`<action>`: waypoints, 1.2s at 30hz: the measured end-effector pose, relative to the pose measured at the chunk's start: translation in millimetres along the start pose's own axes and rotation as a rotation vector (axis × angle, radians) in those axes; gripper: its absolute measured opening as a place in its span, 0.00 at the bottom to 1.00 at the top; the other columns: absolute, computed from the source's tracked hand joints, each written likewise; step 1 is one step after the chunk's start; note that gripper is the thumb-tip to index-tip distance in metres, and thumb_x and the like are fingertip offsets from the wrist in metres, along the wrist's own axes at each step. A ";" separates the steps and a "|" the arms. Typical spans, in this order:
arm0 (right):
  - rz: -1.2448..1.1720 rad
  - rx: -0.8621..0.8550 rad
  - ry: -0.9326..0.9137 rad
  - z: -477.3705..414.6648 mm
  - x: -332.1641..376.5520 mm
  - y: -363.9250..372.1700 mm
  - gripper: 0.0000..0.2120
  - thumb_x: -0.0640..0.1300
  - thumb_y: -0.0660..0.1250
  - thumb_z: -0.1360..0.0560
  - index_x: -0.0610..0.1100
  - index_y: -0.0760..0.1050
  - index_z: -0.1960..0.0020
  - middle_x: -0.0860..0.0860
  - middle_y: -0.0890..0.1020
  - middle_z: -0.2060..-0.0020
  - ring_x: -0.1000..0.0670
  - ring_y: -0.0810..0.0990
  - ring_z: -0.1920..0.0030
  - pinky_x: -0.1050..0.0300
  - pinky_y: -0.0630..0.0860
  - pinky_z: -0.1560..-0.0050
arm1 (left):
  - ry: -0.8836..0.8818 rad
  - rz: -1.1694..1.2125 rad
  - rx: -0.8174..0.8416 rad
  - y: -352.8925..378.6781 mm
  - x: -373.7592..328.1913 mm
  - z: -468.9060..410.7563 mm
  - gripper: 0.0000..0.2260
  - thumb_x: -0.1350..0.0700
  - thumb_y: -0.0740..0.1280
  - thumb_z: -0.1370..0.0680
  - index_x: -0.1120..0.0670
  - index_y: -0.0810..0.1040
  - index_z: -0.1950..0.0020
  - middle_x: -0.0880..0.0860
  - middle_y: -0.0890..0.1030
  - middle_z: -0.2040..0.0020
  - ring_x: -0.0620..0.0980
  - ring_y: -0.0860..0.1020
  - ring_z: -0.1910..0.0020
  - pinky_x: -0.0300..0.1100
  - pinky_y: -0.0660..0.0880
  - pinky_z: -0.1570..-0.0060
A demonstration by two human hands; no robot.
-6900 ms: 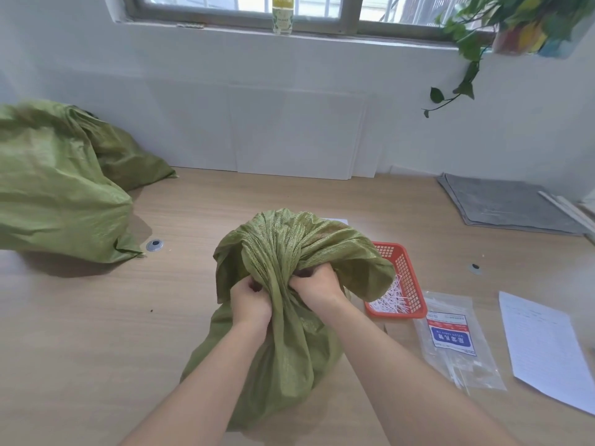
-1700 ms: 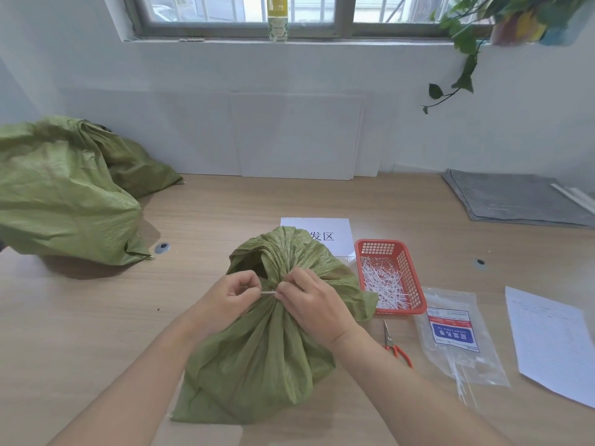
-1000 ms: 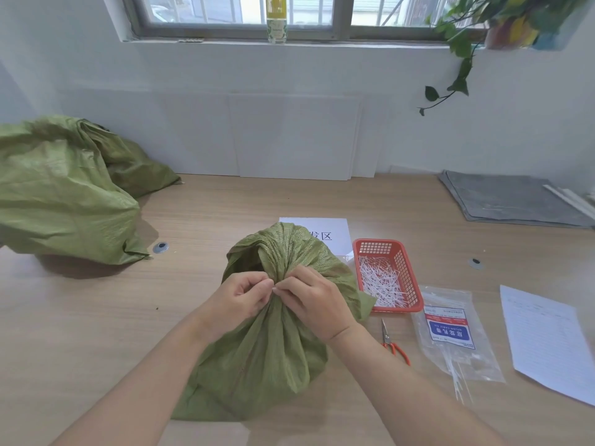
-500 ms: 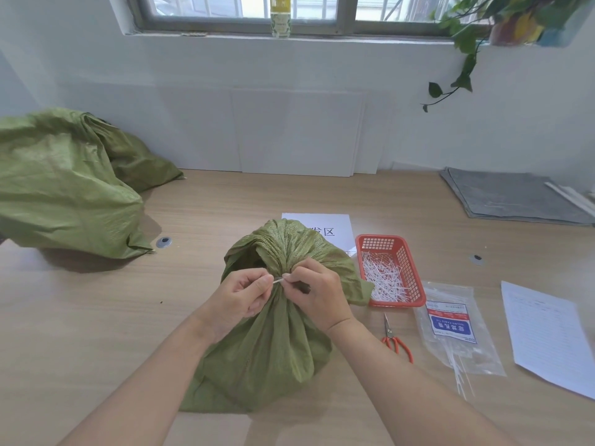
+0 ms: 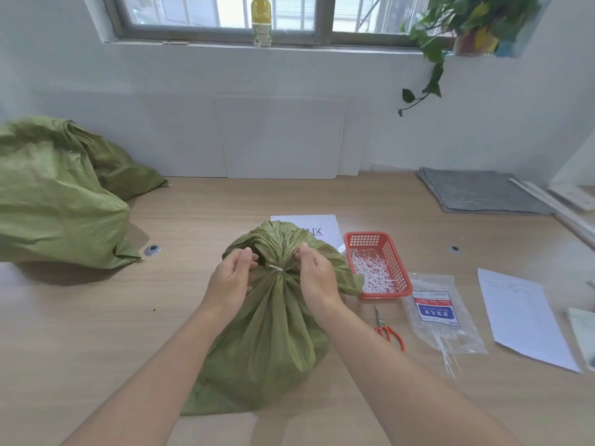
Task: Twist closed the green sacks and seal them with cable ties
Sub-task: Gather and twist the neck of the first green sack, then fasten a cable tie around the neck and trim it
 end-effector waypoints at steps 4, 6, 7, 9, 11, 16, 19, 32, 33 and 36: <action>-0.112 -0.017 0.094 14.1 8.1 5.7 0.24 0.60 0.53 0.15 0.46 0.79 0.33 0.52 0.81 0.35 0.48 0.77 0.32 0.49 0.70 0.31 | -0.028 0.131 0.033 -6.8 -12.7 10.5 0.14 0.45 0.54 0.14 0.43 0.76 0.34 0.46 0.77 0.39 0.51 0.76 0.38 0.55 0.77 0.38; -0.159 -0.030 0.137 24.2 10.2 7.7 0.26 0.61 0.54 0.15 0.48 0.75 0.27 0.54 0.77 0.29 0.50 0.74 0.29 0.51 0.66 0.29 | -0.045 0.159 0.062 -10.0 -16.4 16.5 0.16 0.44 0.53 0.14 0.42 0.74 0.30 0.45 0.75 0.35 0.49 0.74 0.36 0.53 0.75 0.36; -0.164 -0.037 0.144 29.7 13.0 7.7 0.26 0.61 0.54 0.16 0.48 0.74 0.26 0.54 0.76 0.28 0.51 0.73 0.28 0.52 0.65 0.28 | -0.044 0.168 0.075 -11.0 -18.9 19.4 0.17 0.44 0.53 0.14 0.42 0.74 0.29 0.44 0.76 0.37 0.48 0.74 0.38 0.51 0.75 0.37; -0.160 -0.054 0.137 40.0 20.3 6.4 0.27 0.62 0.54 0.16 0.48 0.74 0.25 0.55 0.75 0.28 0.51 0.73 0.28 0.51 0.65 0.28 | -0.030 0.200 0.095 -12.7 -25.8 25.4 0.15 0.44 0.54 0.14 0.40 0.76 0.33 0.42 0.76 0.47 0.44 0.74 0.48 0.47 0.73 0.43; -0.156 -0.066 0.131 48.8 26.9 5.5 0.26 0.61 0.53 0.15 0.48 0.74 0.26 0.54 0.76 0.28 0.50 0.73 0.28 0.50 0.66 0.28 | 0.006 0.215 0.108 -13.4 -35.0 31.3 0.12 0.46 0.54 0.13 0.37 0.77 0.41 0.38 0.76 0.51 0.40 0.74 0.54 0.43 0.73 0.48; -0.168 -0.062 0.127 70.2 32.7 -5.6 0.25 0.61 0.53 0.15 0.49 0.74 0.26 0.54 0.76 0.28 0.50 0.74 0.29 0.48 0.66 0.26 | 0.115 0.221 0.113 -12.1 -52.6 51.4 0.12 0.49 0.55 0.13 0.38 0.78 0.40 0.37 0.77 0.51 0.40 0.74 0.55 0.41 0.73 0.51; -0.189 -0.061 0.123 77.6 32.2 -20.6 0.25 0.61 0.54 0.16 0.50 0.75 0.27 0.54 0.77 0.29 0.49 0.74 0.29 0.44 0.67 0.25 | 0.138 0.223 0.094 -3.7 -60.4 65.1 0.14 0.50 0.56 0.13 0.43 0.76 0.32 0.39 0.78 0.38 0.44 0.77 0.37 0.45 0.75 0.36; -0.185 0.003 0.110 99.0 -9.6 -132.1 0.29 0.73 0.56 0.32 0.56 0.83 0.46 0.55 0.85 0.43 0.48 0.81 0.39 0.41 0.74 0.32 | 0.072 0.261 -0.030 95.6 -70.5 147.4 0.13 0.53 0.57 0.13 0.45 0.77 0.32 0.46 0.77 0.31 0.49 0.78 0.35 0.49 0.77 0.36; -0.179 0.013 0.105 103.7 -8.6 -144.2 0.26 0.71 0.56 0.29 0.56 0.83 0.48 0.55 0.84 0.43 0.49 0.81 0.39 0.44 0.74 0.33 | 0.063 0.268 -0.038 105.0 -70.5 152.9 0.13 0.54 0.58 0.13 0.46 0.77 0.33 0.47 0.77 0.32 0.49 0.79 0.35 0.49 0.77 0.36; -0.204 0.011 0.102 105.3 -17.1 -179.7 0.16 0.55 0.56 0.16 0.53 0.81 0.53 0.57 0.83 0.51 0.53 0.81 0.46 0.59 0.74 0.49 | 0.026 0.259 -0.018 135.3 -70.2 164.0 0.15 0.54 0.57 0.13 0.50 0.76 0.29 0.49 0.77 0.31 0.50 0.78 0.35 0.51 0.76 0.34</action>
Point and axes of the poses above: each hand's wrist, its own z-axis away from the middle knuckle, its own y-axis out of the palm, x = y × z, the point moved 6 cm from there along -z, towards the middle knuckle
